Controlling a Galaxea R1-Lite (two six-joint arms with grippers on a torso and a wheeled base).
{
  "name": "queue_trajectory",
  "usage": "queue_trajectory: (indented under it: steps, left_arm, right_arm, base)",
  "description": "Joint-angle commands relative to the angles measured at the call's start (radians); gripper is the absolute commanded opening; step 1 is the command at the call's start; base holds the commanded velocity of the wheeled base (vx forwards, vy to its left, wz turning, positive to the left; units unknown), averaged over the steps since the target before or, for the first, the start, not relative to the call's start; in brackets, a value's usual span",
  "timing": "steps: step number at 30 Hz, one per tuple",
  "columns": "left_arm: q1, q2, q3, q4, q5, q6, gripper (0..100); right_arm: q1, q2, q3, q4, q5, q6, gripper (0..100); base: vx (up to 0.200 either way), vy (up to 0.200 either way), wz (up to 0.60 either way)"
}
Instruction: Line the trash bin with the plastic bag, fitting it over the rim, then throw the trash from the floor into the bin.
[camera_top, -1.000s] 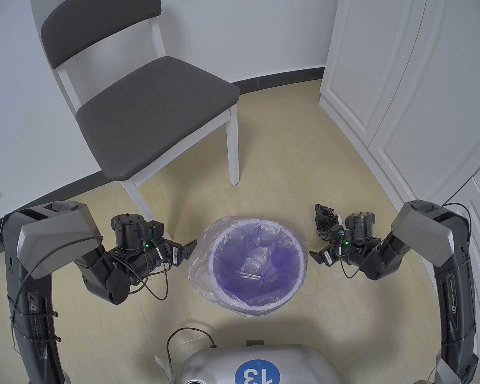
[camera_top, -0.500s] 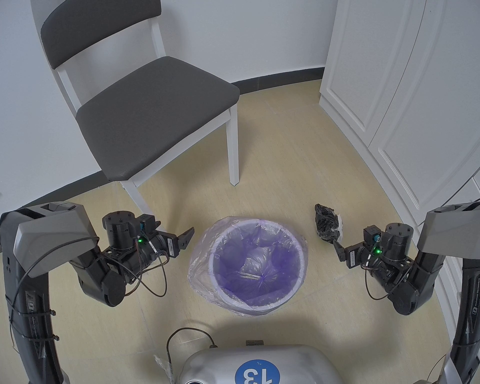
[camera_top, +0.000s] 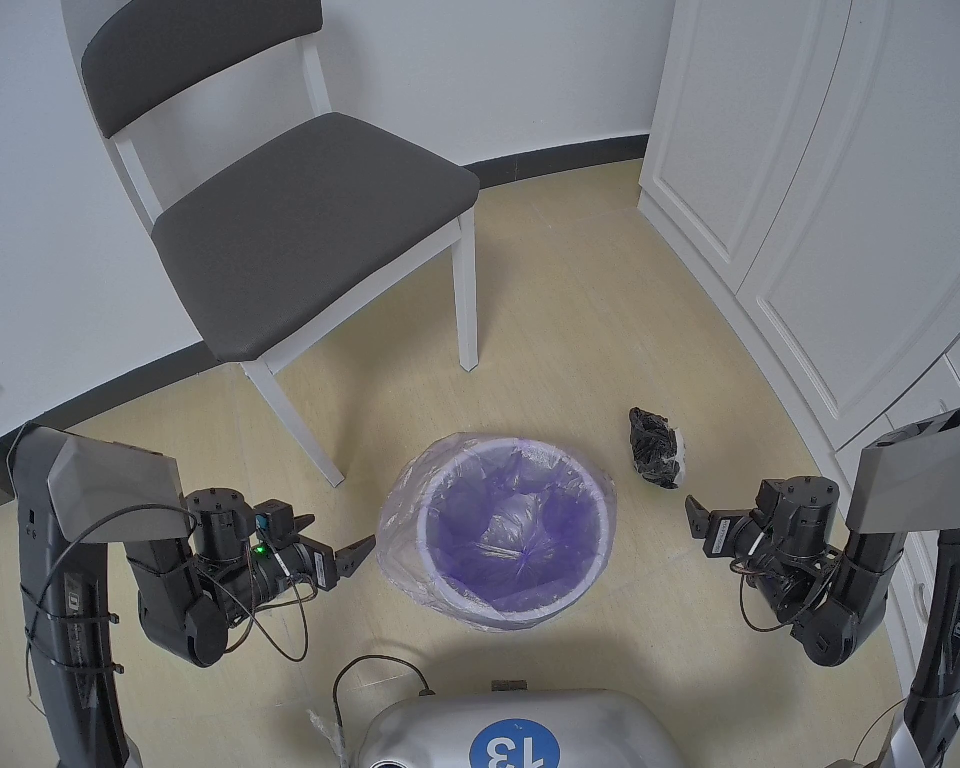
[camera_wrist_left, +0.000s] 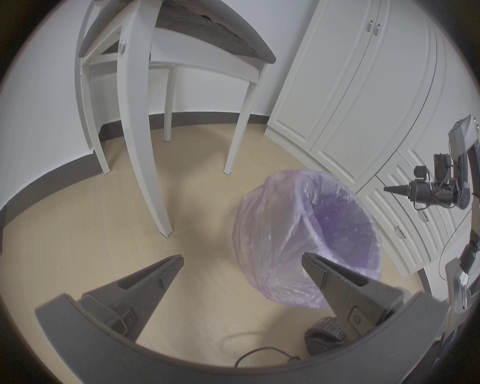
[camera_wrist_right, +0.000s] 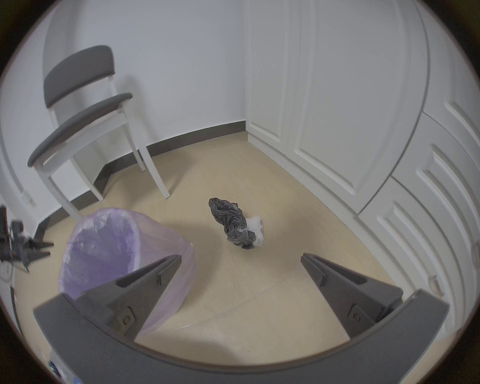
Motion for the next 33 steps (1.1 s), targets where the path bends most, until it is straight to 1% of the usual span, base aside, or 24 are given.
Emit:
queue_trajectory:
  steps: [1, 3, 5, 7, 9, 10, 12, 13, 15, 17, 18, 19, 21, 22, 24, 25, 26, 27, 33]
  left_arm:
    - [-0.014, 0.066, -0.005, -0.015, -0.003, 0.007, 100]
    - [-0.020, 0.076, -0.008, -0.014, -0.003, 0.007, 100]
    - [-0.043, 0.116, -0.031, -0.014, -0.003, 0.009, 100]
    - [-0.046, 0.141, -0.065, -0.012, -0.003, 0.009, 100]
    - [-0.048, 0.185, -0.141, 0.008, -0.003, 0.016, 100]
    - [-0.048, 0.187, -0.147, 0.011, -0.003, 0.018, 100]
    - [-0.031, 0.211, -0.253, 0.134, -0.003, 0.087, 100]
    - [-0.025, 0.213, -0.281, 0.173, -0.003, 0.098, 100]
    - [-0.019, 0.215, -0.370, 0.273, -0.001, 0.110, 100]
    - [-0.019, 0.227, -0.457, 0.342, 0.005, 0.110, 100]
    - [-0.019, 0.230, -0.471, 0.351, 0.006, 0.108, 100]
    - [-0.019, 0.248, -0.545, 0.402, 0.009, 0.110, 100]
    - [-0.022, 0.264, -0.618, 0.476, 0.017, 0.115, 100]
    - [-0.022, 0.265, -0.631, 0.494, 0.017, 0.116, 100]
    - [-0.022, 0.270, -0.697, 0.600, 0.025, 0.141, 100]
    - [-0.022, 0.270, -0.701, 0.604, 0.025, 0.142, 100]
    - [-0.019, 0.276, -0.749, 0.660, 0.032, 0.165, 100]
    - [-0.019, 0.280, -0.769, 0.681, 0.034, 0.176, 100]
    - [-0.022, 0.284, -0.775, 0.706, 0.038, 0.191, 100]
  right_arm:
    - [0.007, 0.000, 0.020, -0.014, -0.002, 0.037, 100]
    - [0.007, 0.006, 0.008, -0.014, -0.002, 0.040, 100]
    - [0.006, 0.000, -0.003, -0.014, -0.002, 0.037, 100]
    - [0.007, -0.003, -0.004, -0.014, -0.002, 0.037, 100]
    - [0.009, -0.002, -0.003, -0.014, -0.002, 0.031, 100]
    - [0.007, -0.002, -0.003, -0.014, -0.002, 0.031, 100]
    - [0.007, -0.002, 0.003, -0.014, -0.002, 0.027, 100]
    - [0.007, -0.002, 0.009, -0.014, -0.001, 0.025, 100]
    - [0.007, 0.002, 0.015, -0.014, 0.001, 0.016, 100]
    - [0.009, 0.005, 0.015, -0.014, 0.001, 0.014, 100]
    - [0.009, 0.005, 0.015, -0.014, 0.003, 0.014, 100]
    - [0.012, 0.006, 0.015, -0.014, 0.003, 0.014, 100]
    - [0.017, 0.009, 0.019, -0.014, 0.003, 0.014, 100]
    - [0.017, 0.009, 0.019, -0.014, 0.003, 0.014, 100]
    - [0.020, 0.009, 0.025, -0.014, 0.004, 0.014, 100]
    - [0.020, 0.011, 0.025, -0.014, 0.004, 0.014, 100]
    - [0.026, 0.009, 0.031, -0.014, 0.004, 0.014, 100]
    - [0.029, 0.009, 0.031, -0.014, 0.004, 0.014, 100]
    - [0.030, 0.009, 0.035, -0.016, 0.006, 0.014, 100]
  base:
    - [0.000, 0.000, 0.00]
    - [0.000, 0.000, 0.00]
    - [0.000, 0.000, 0.00]
    - [0.000, 0.000, 0.00]
    - [0.000, 0.000, 0.00]
    - [0.000, 0.000, 0.00]
    - [0.000, 0.000, 0.00]
    - [0.000, 0.000, 0.00]
    - [0.000, 0.000, 0.00]
    - [0.000, 0.000, 0.00]
    - [0.000, 0.000, 0.00]
    - [0.000, 0.000, 0.00]
    - [0.000, 0.000, 0.00]
    - [0.000, 0.000, 0.00]
    - [0.000, 0.000, 0.00]
    - [0.000, 0.000, 0.00]
    - [0.000, 0.000, 0.00]
    - [0.000, 0.000, 0.00]
    - [0.000, 0.000, 0.00]
